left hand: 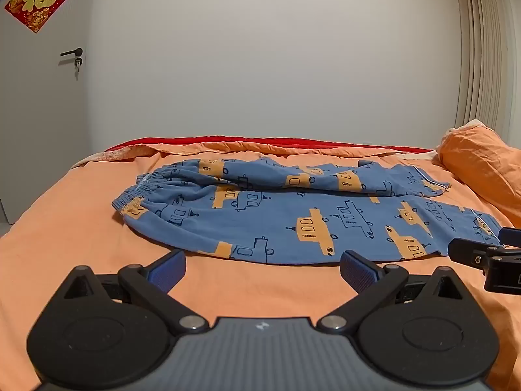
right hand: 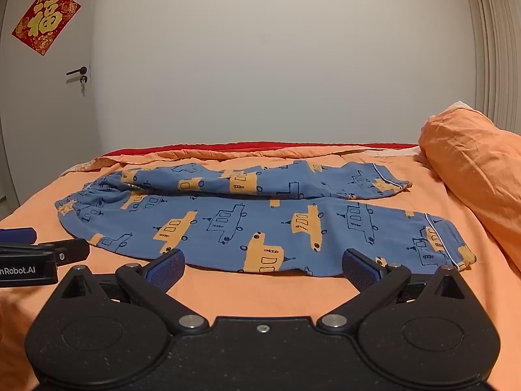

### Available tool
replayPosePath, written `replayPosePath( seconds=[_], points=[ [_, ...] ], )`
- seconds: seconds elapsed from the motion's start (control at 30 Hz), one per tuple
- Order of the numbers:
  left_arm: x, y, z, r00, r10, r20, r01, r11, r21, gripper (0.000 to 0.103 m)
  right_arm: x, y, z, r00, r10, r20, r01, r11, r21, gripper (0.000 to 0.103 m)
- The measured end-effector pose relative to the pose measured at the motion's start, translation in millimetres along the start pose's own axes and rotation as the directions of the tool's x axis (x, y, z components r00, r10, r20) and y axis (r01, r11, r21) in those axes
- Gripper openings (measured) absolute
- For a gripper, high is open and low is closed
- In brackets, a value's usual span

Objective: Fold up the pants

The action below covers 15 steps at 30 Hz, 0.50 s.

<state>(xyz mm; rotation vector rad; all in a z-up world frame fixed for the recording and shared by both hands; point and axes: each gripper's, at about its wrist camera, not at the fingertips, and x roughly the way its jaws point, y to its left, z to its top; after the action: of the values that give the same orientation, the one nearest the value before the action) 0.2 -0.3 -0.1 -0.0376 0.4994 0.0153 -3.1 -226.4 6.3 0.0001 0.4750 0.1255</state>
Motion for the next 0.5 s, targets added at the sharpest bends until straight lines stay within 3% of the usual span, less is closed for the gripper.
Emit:
replayPosePath(
  seconds=[0.5],
  points=[
    [0.6,-0.6,-0.6,1.000,-0.004,0.000,0.004,1.000,-0.007,0.103,2.2,-5.5,-1.7,1.000,0.004,-0.002,-0.004,1.000,0.006,0.103]
  ],
)
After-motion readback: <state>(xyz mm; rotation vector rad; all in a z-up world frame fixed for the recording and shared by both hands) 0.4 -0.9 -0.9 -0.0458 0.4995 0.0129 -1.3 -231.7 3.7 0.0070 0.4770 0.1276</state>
